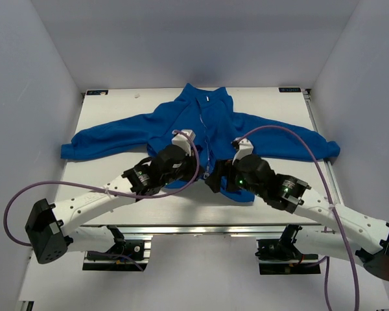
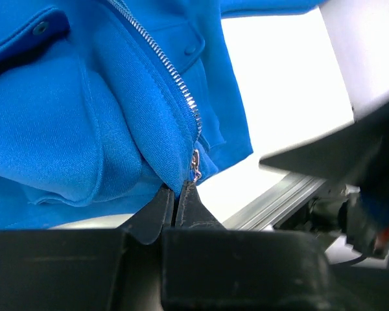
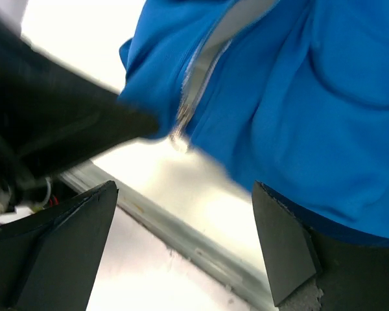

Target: Zip up the jacket

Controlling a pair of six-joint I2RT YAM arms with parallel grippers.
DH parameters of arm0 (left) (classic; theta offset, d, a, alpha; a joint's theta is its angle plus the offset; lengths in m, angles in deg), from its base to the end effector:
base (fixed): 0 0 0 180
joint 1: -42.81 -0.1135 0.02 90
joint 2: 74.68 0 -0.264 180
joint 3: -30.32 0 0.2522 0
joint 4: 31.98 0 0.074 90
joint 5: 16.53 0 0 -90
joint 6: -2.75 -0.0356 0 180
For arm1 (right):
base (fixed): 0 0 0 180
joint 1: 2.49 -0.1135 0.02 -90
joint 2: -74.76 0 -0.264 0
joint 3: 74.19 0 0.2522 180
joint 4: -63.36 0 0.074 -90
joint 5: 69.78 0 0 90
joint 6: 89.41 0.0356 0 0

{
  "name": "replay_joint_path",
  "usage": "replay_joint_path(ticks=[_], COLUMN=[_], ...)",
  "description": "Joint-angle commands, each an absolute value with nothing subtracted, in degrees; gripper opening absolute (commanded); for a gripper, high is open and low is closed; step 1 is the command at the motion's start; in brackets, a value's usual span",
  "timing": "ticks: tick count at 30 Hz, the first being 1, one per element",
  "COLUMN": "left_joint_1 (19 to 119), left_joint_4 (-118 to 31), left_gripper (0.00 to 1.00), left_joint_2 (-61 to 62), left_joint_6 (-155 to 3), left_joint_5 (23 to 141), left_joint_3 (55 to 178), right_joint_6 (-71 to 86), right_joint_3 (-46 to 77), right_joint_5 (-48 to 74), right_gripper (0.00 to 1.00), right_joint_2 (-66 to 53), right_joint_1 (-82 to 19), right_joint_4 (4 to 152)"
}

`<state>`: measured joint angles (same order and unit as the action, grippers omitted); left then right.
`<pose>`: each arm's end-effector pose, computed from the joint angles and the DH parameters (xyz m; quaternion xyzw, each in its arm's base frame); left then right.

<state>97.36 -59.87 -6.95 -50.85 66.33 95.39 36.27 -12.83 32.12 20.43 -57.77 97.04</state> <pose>0.1579 -0.2141 0.2905 0.1062 0.8608 -0.3149 0.3856 0.1277 0.1714 0.3100 -0.0904 0.8434 0.3105 0.4291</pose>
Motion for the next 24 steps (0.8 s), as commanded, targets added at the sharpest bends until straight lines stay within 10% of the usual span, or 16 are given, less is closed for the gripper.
replay_joint_path(ticks=[1, 24], left_joint_1=[97.8, 97.9], left_joint_4=[-64.7, -76.2], left_gripper=[0.0, 0.0], left_joint_2=[-4.8, -3.1], left_joint_6=[-46.5, -38.7], left_joint_5=[64.2, 60.9], left_joint_3=[102.6, 111.0], right_joint_6=[40.0, 40.2], right_joint_3=[-9.6, -12.8], right_joint_5=[42.8, 52.7], right_gripper=[0.89, 0.59], right_joint_2=[19.4, 12.8], right_joint_1=[-63.4, -70.3], right_joint_4=[102.9, 83.4])
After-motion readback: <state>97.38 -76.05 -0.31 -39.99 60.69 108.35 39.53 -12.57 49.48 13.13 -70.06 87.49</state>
